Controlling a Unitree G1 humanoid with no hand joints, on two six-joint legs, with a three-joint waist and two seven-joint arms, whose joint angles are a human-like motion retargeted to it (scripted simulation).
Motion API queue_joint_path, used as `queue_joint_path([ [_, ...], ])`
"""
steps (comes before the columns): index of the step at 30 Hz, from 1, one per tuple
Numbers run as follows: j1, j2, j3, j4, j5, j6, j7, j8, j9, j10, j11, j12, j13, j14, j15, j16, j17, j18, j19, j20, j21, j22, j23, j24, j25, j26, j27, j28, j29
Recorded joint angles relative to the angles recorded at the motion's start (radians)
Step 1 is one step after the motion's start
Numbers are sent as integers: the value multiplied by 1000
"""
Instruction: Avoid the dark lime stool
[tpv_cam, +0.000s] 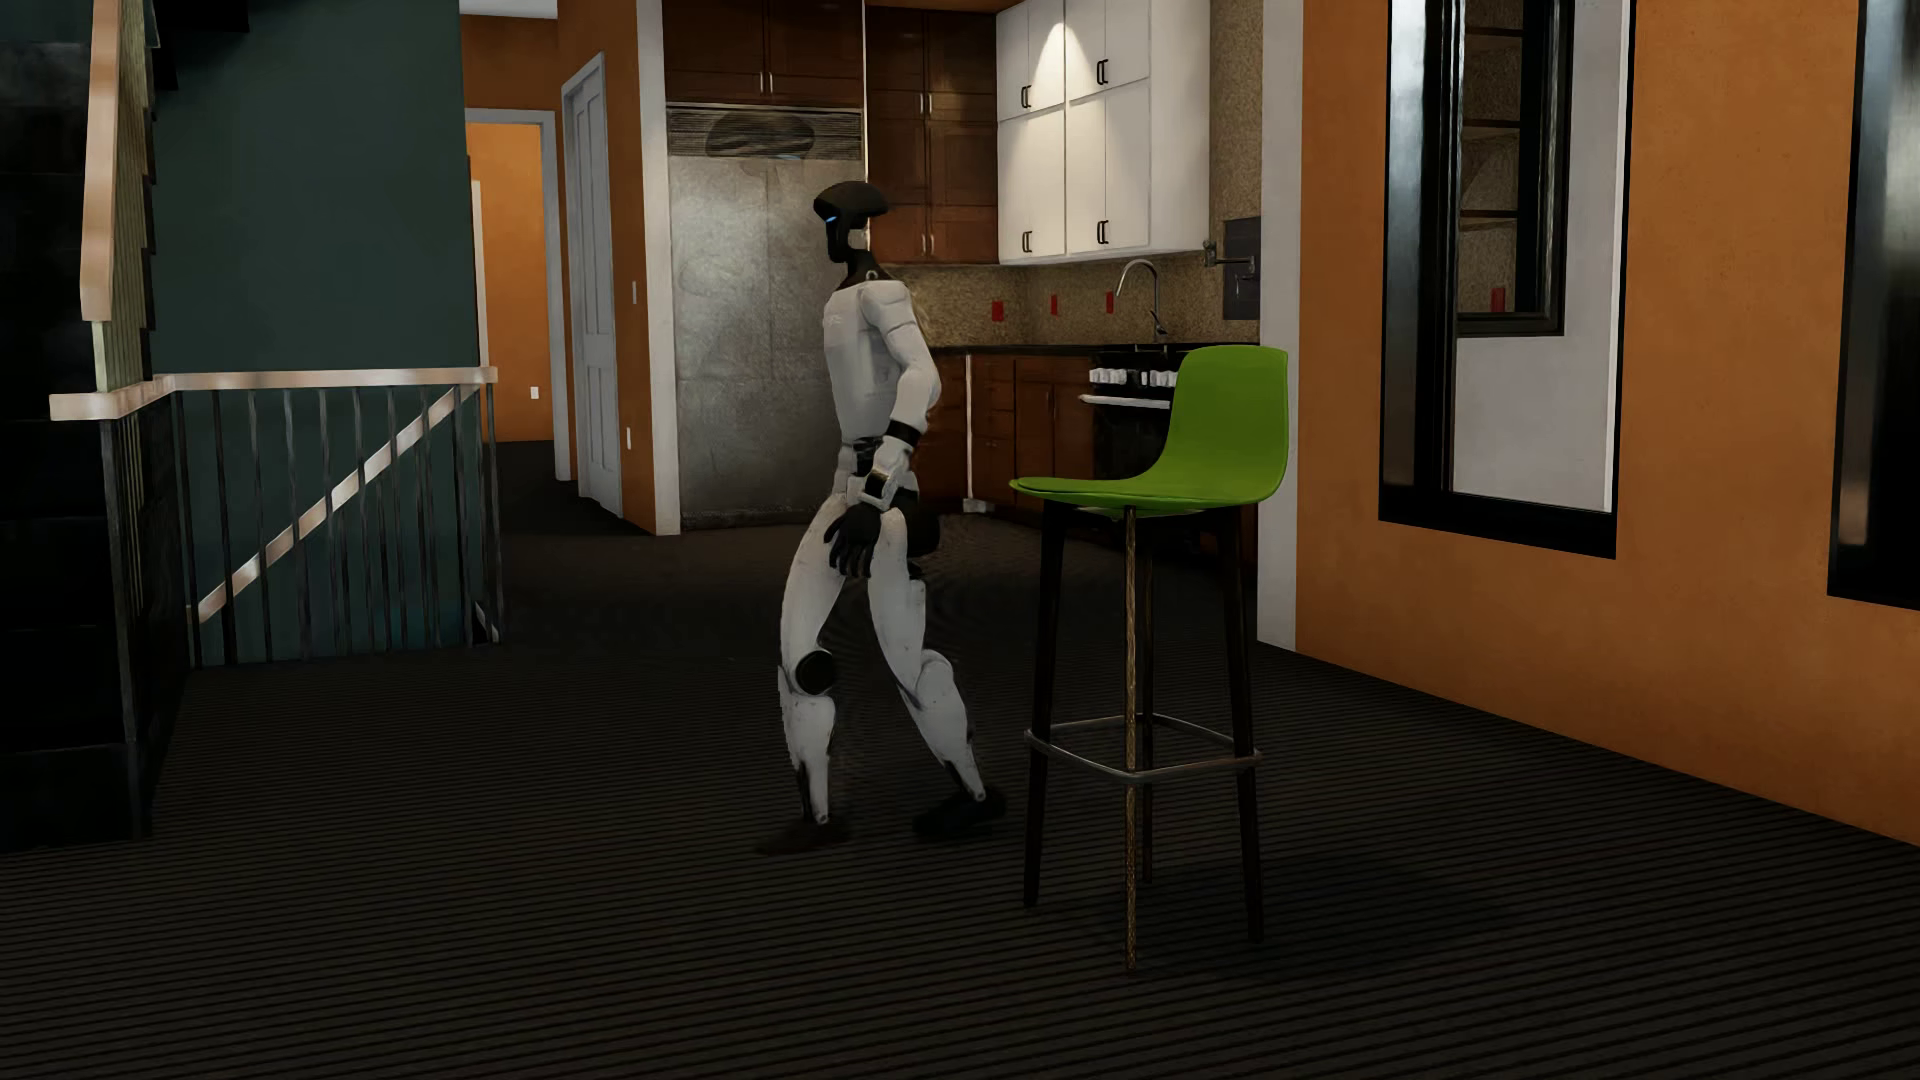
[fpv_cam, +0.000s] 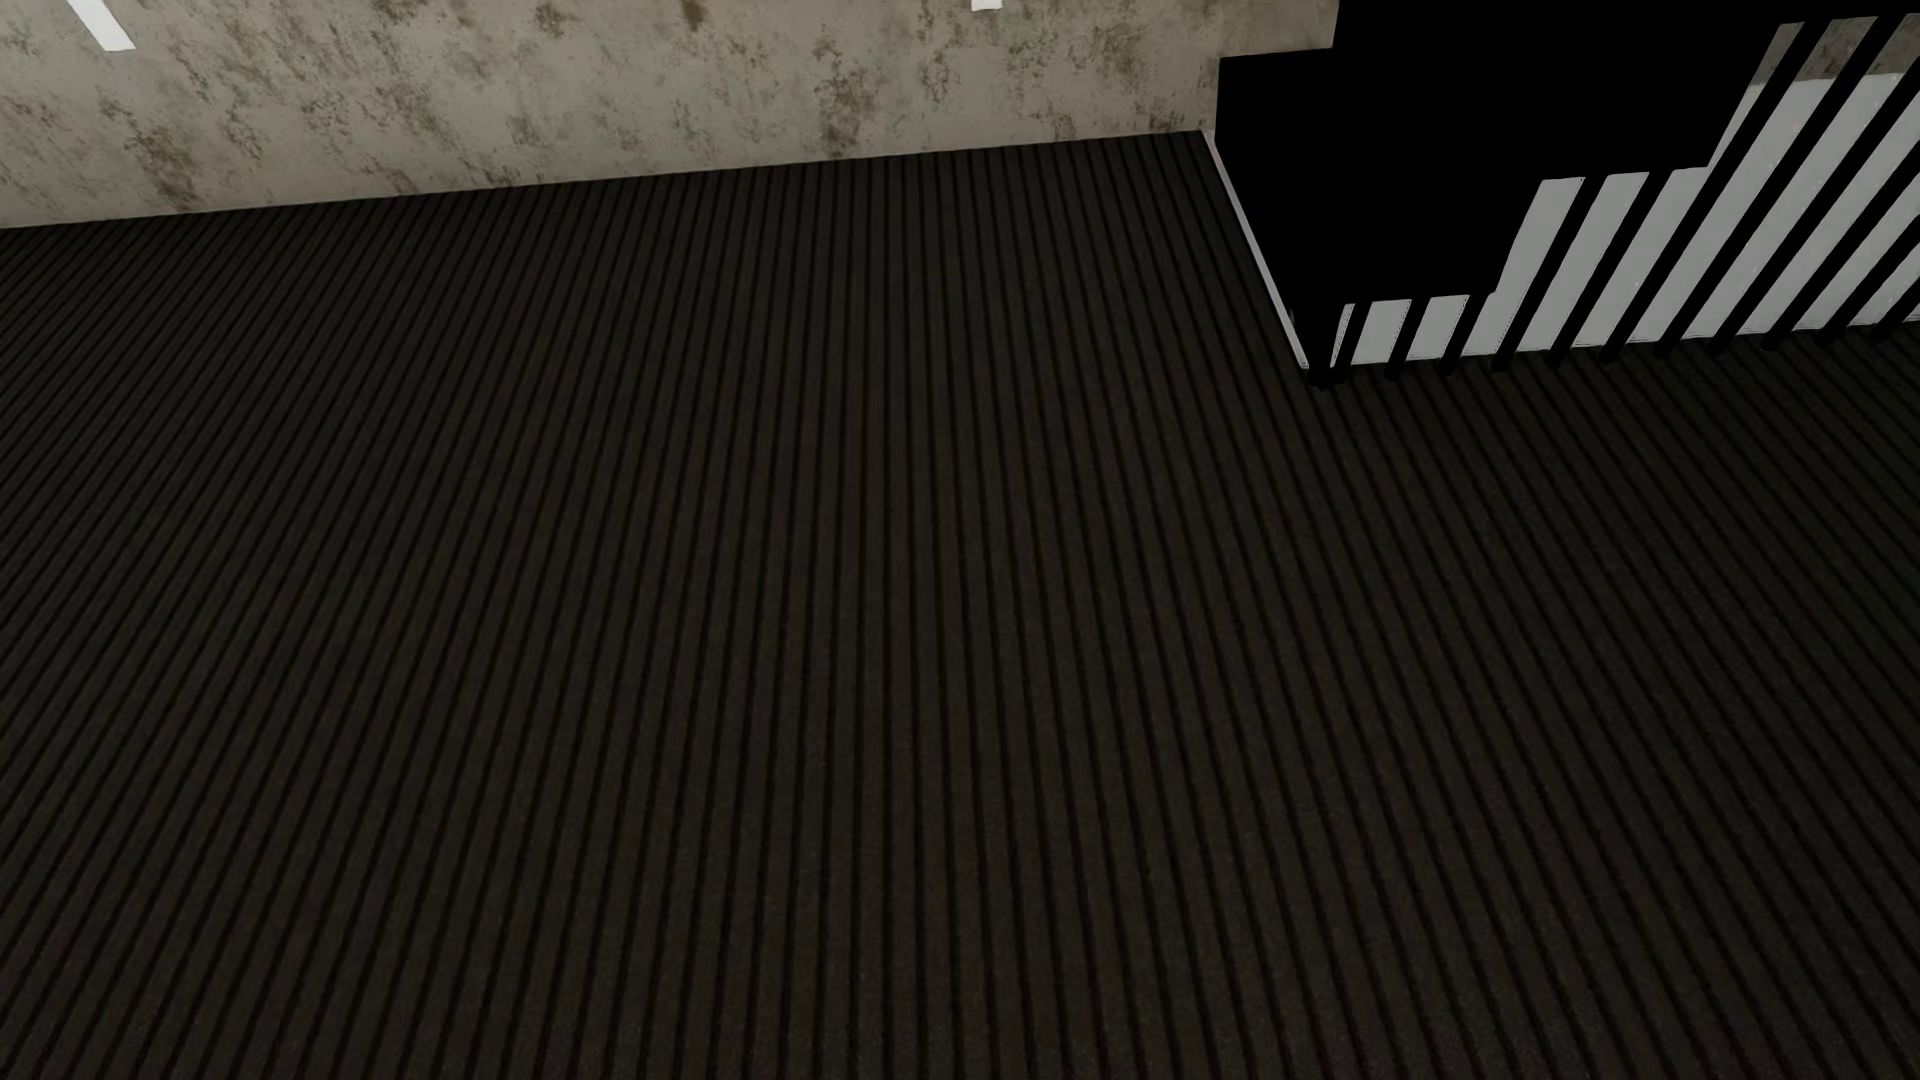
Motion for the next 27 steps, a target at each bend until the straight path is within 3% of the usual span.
queue_joint_path([
  [1, 22, 20, -9, 15, 4, 14, 0, 0, 1, 13, -148, 0, -2, -7, 65, -4, 2, 0, 0, -22, 16, 28, 10, 0, 0, 0, 0, 0, 0],
  [2, 45, 16, -13, 21, 3, 16, 0, 0, -3, 78, -143, 5, -6, 59, 95, -7, 4, 0, 0, -49, 38, 64, 29, 0, 0, 0, 0, 0, 0],
  [3, 46, 5, -15, 27, 4, 19, 0, 0, -16, 112, -13, 11, -15, 121, 70, -13, 8, 0, 0, -75, 72, 113, 56, 0, 0, 0, 0, 0, 0],
  [4, 21, -2, -12, 51, 11, 32, 0, 0, -29, 175, 37, 16, -24, 252, 68, -24, 8, 0, 0, -121, 118, 182, 90, 0, 0, 0, 0, 0, 0],
  [6, -77, 109, -3, 114, 32, 23, 0, 0, -15, 417, 51, 50, -16, 564, -6, -23, -4, 0, 0, -211, 161, 269, 111, 0, 0, 0, 0, 0, 0],
  [8, -151, 357, 25, 150, 60, 8, 0, 0, 72, 704, 3, 92, 23, 712, -98, 3, -38, 0, 0, -228, 167, 243, 57, 0, 0, 0, 0, 0, 0],
  [9, -196, 450, 67, 153, 68, -3, 0, 0, 99, 770, -20, 98, 26, 736, -136, 6, -48, 0, 0, -218, 161, 231, 62, 0, 0, 0, 0, 0, 0],
  [11, -269, 607, 154, 129, 64, -39, 0, 0, 132, 673, -122, 116, 24, 716, -17, 15, -64, 0, 0, -168, 138, 183, 81, 0, 0, 0, 0, 0, 0],
  [14, -309, 760, 229, 70, 70, -71, 0, 0, 139, 195, -158, 122, 6, 601, -154, 22, -91, 0, 0, -110, 62, 122, 53, 0, 0, 0, 0, 0, 0],
  [15, -289, 792, 240, 47, 81, -69, 0, 0, 138, 42, -155, 115, -9, 409, -169, 15, -100, 0, 0, -113, 38, 128, 44, 0, 0, 0, 0, 0, 0],
  [17, -249, 847, 242, 35, 115, -54, 0, 0, 128, 111, -144, 111, -45, 361, -119, 5, -104, 0, 0, -147, -4, 158, 32, 0, 0, 0, 0, 0, 0],
  [18, -270, 867, 251, 47, 108, -55, 0, 0, 122, -81, -53, 116, -49, 501, -222, 6, -96, 0, 0, -170, -39, 175, 19, 0, 0, 0, 0, 0, 0],
  [19, -287, 870, 256, 49, 84, -70, 0, 0, 109, -41, 1, 127, -48, 542, -238, 8, -79, 0, 0, -187, -64, 194, 4, 0, 0, 0, 0, 0, 0],
  [21, -350, 790, 238, 41, 4, -110, 0, 0, 84, 106, 247, 127, -38, 877, -69, 24, -31, 0, 0, -246, -62, 249, -7, 0, 0, 0, 0, 0, 0],
  [23, -296, 580, 249, -8, -93, -124, 0, 0, 82, 130, 627, 91, -37, 782, 67, 39, 3, 0, 0, -270, 9, 273, 4, 0, 0, 0, 0, 0, 0],
  [25, -248, 330, 242, -17, -96, -113, 0, 0, 72, 119, 869, 49, -52, 592, -71, 42, 21, 0, 0, -216, 105, 260, 24, 0, 0, 0, 0, 0, 0],
  [27, -170, 180, 194, -16, -54, -81, 0, 0, 61, 103, 790, 35, -31, 433, -139, 38, 23, 0, 0, -128, 137, 201, 16, 0, 0, 0, 0, 0, 0],
])
